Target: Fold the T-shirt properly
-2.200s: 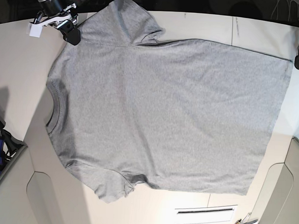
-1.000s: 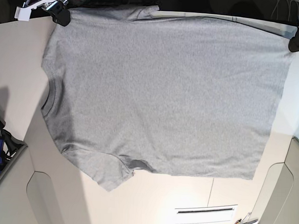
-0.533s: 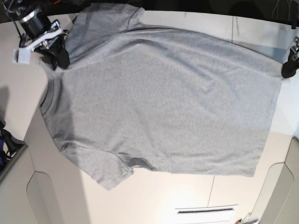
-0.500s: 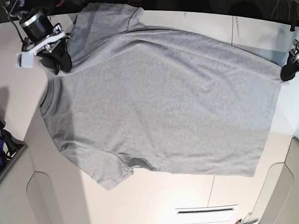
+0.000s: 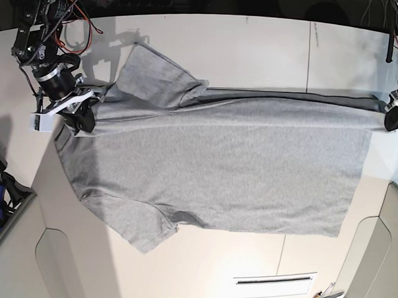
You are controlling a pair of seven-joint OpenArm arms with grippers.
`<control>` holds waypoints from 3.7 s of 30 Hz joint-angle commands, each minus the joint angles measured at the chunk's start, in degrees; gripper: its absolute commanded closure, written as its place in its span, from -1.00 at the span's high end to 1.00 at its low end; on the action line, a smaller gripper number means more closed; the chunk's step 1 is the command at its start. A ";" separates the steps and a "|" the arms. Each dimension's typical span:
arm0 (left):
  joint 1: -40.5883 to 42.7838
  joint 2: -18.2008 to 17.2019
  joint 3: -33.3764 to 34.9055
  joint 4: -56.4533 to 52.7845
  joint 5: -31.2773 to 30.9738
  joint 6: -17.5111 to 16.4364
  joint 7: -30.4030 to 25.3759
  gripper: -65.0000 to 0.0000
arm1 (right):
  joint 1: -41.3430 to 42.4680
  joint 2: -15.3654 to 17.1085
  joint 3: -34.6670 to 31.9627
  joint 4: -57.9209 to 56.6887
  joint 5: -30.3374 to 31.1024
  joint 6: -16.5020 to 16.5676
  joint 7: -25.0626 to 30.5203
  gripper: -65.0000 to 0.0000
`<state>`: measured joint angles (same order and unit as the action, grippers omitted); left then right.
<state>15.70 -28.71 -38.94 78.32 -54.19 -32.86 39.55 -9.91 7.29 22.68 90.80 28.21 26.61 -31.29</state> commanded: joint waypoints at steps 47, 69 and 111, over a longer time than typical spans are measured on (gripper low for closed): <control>-0.15 0.68 -0.50 0.81 -0.85 -1.49 0.33 -0.11 | -17.31 -1.77 -3.63 9.22 19.17 2.10 -11.96 -0.10; -0.17 1.05 -0.50 0.81 -0.98 -1.46 0.48 -0.11 | -18.47 -3.65 -4.44 8.22 11.78 2.43 -11.96 0.23; -0.15 1.22 -0.50 0.81 -1.22 -1.44 0.57 -0.11 | 4.59 -4.48 -13.99 2.62 12.35 5.77 -10.78 -1.00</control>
<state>15.70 -26.20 -38.96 78.32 -54.46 -33.65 40.95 -6.28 2.70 8.64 92.44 39.24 31.88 -43.51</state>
